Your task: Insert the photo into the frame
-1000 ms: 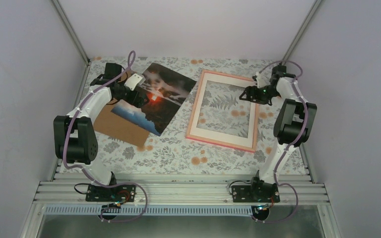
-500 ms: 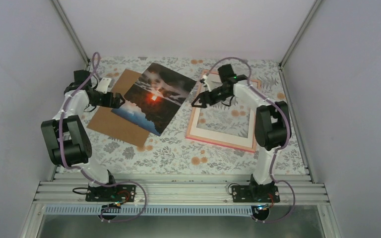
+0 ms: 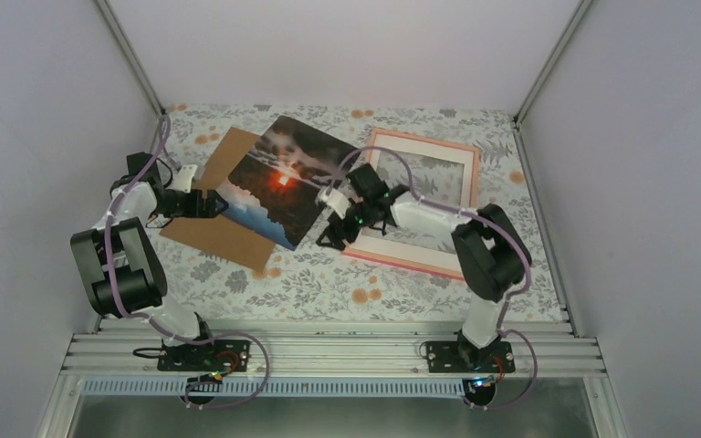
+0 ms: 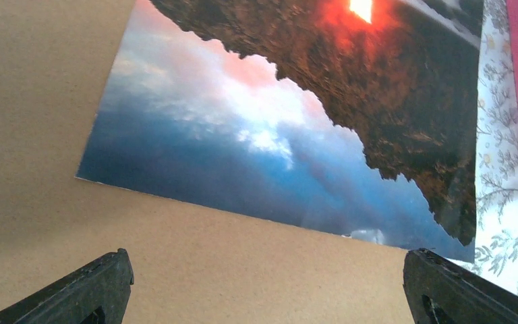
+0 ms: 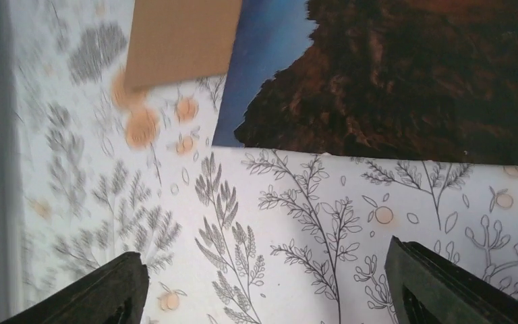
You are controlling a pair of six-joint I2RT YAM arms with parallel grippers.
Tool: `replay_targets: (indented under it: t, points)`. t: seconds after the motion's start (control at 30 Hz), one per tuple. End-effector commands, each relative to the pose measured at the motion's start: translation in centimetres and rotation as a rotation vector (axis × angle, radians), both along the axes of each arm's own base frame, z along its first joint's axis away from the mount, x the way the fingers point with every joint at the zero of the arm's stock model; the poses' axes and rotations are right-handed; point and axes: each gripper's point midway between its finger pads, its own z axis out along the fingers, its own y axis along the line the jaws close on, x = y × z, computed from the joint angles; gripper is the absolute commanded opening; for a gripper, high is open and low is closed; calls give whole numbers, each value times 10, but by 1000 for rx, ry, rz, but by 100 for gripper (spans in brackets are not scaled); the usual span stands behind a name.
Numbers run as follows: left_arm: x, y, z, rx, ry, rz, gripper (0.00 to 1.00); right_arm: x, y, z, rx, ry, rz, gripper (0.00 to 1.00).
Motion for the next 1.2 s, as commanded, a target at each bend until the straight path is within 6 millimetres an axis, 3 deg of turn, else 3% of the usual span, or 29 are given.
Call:
replay_targets:
  t: [0.0, 0.2, 0.43, 0.6, 0.73, 0.97, 1.1, 1.17]
  points:
    - [-7, -6, 13, 36, -67, -66, 100, 8, 19, 35, 14, -559, 85, 87]
    - [-8, -7, 16, 35, -83, -62, 100, -20, 38, 11, -82, -974, 226, 84]
    - [-7, -8, 27, 42, -116, -59, 100, -22, 50, -20, -202, -1262, 344, 78]
    - [-6, -5, 32, 67, -138, -52, 100, -11, 54, -42, -278, -1378, 384, 71]
    - [-6, -5, 34, 71, -144, -52, 100, -7, 63, -55, -283, -1436, 432, 58]
    - [-3, -5, 37, 58, -152, -44, 100, 5, 85, -69, -280, -1502, 470, 51]
    - [-1, -5, 42, 60, -164, -46, 100, 7, 92, -71, -269, -1495, 470, 35]
    - [0, -4, 45, 65, -174, -47, 100, 9, 93, -67, -266, -1489, 458, 18]
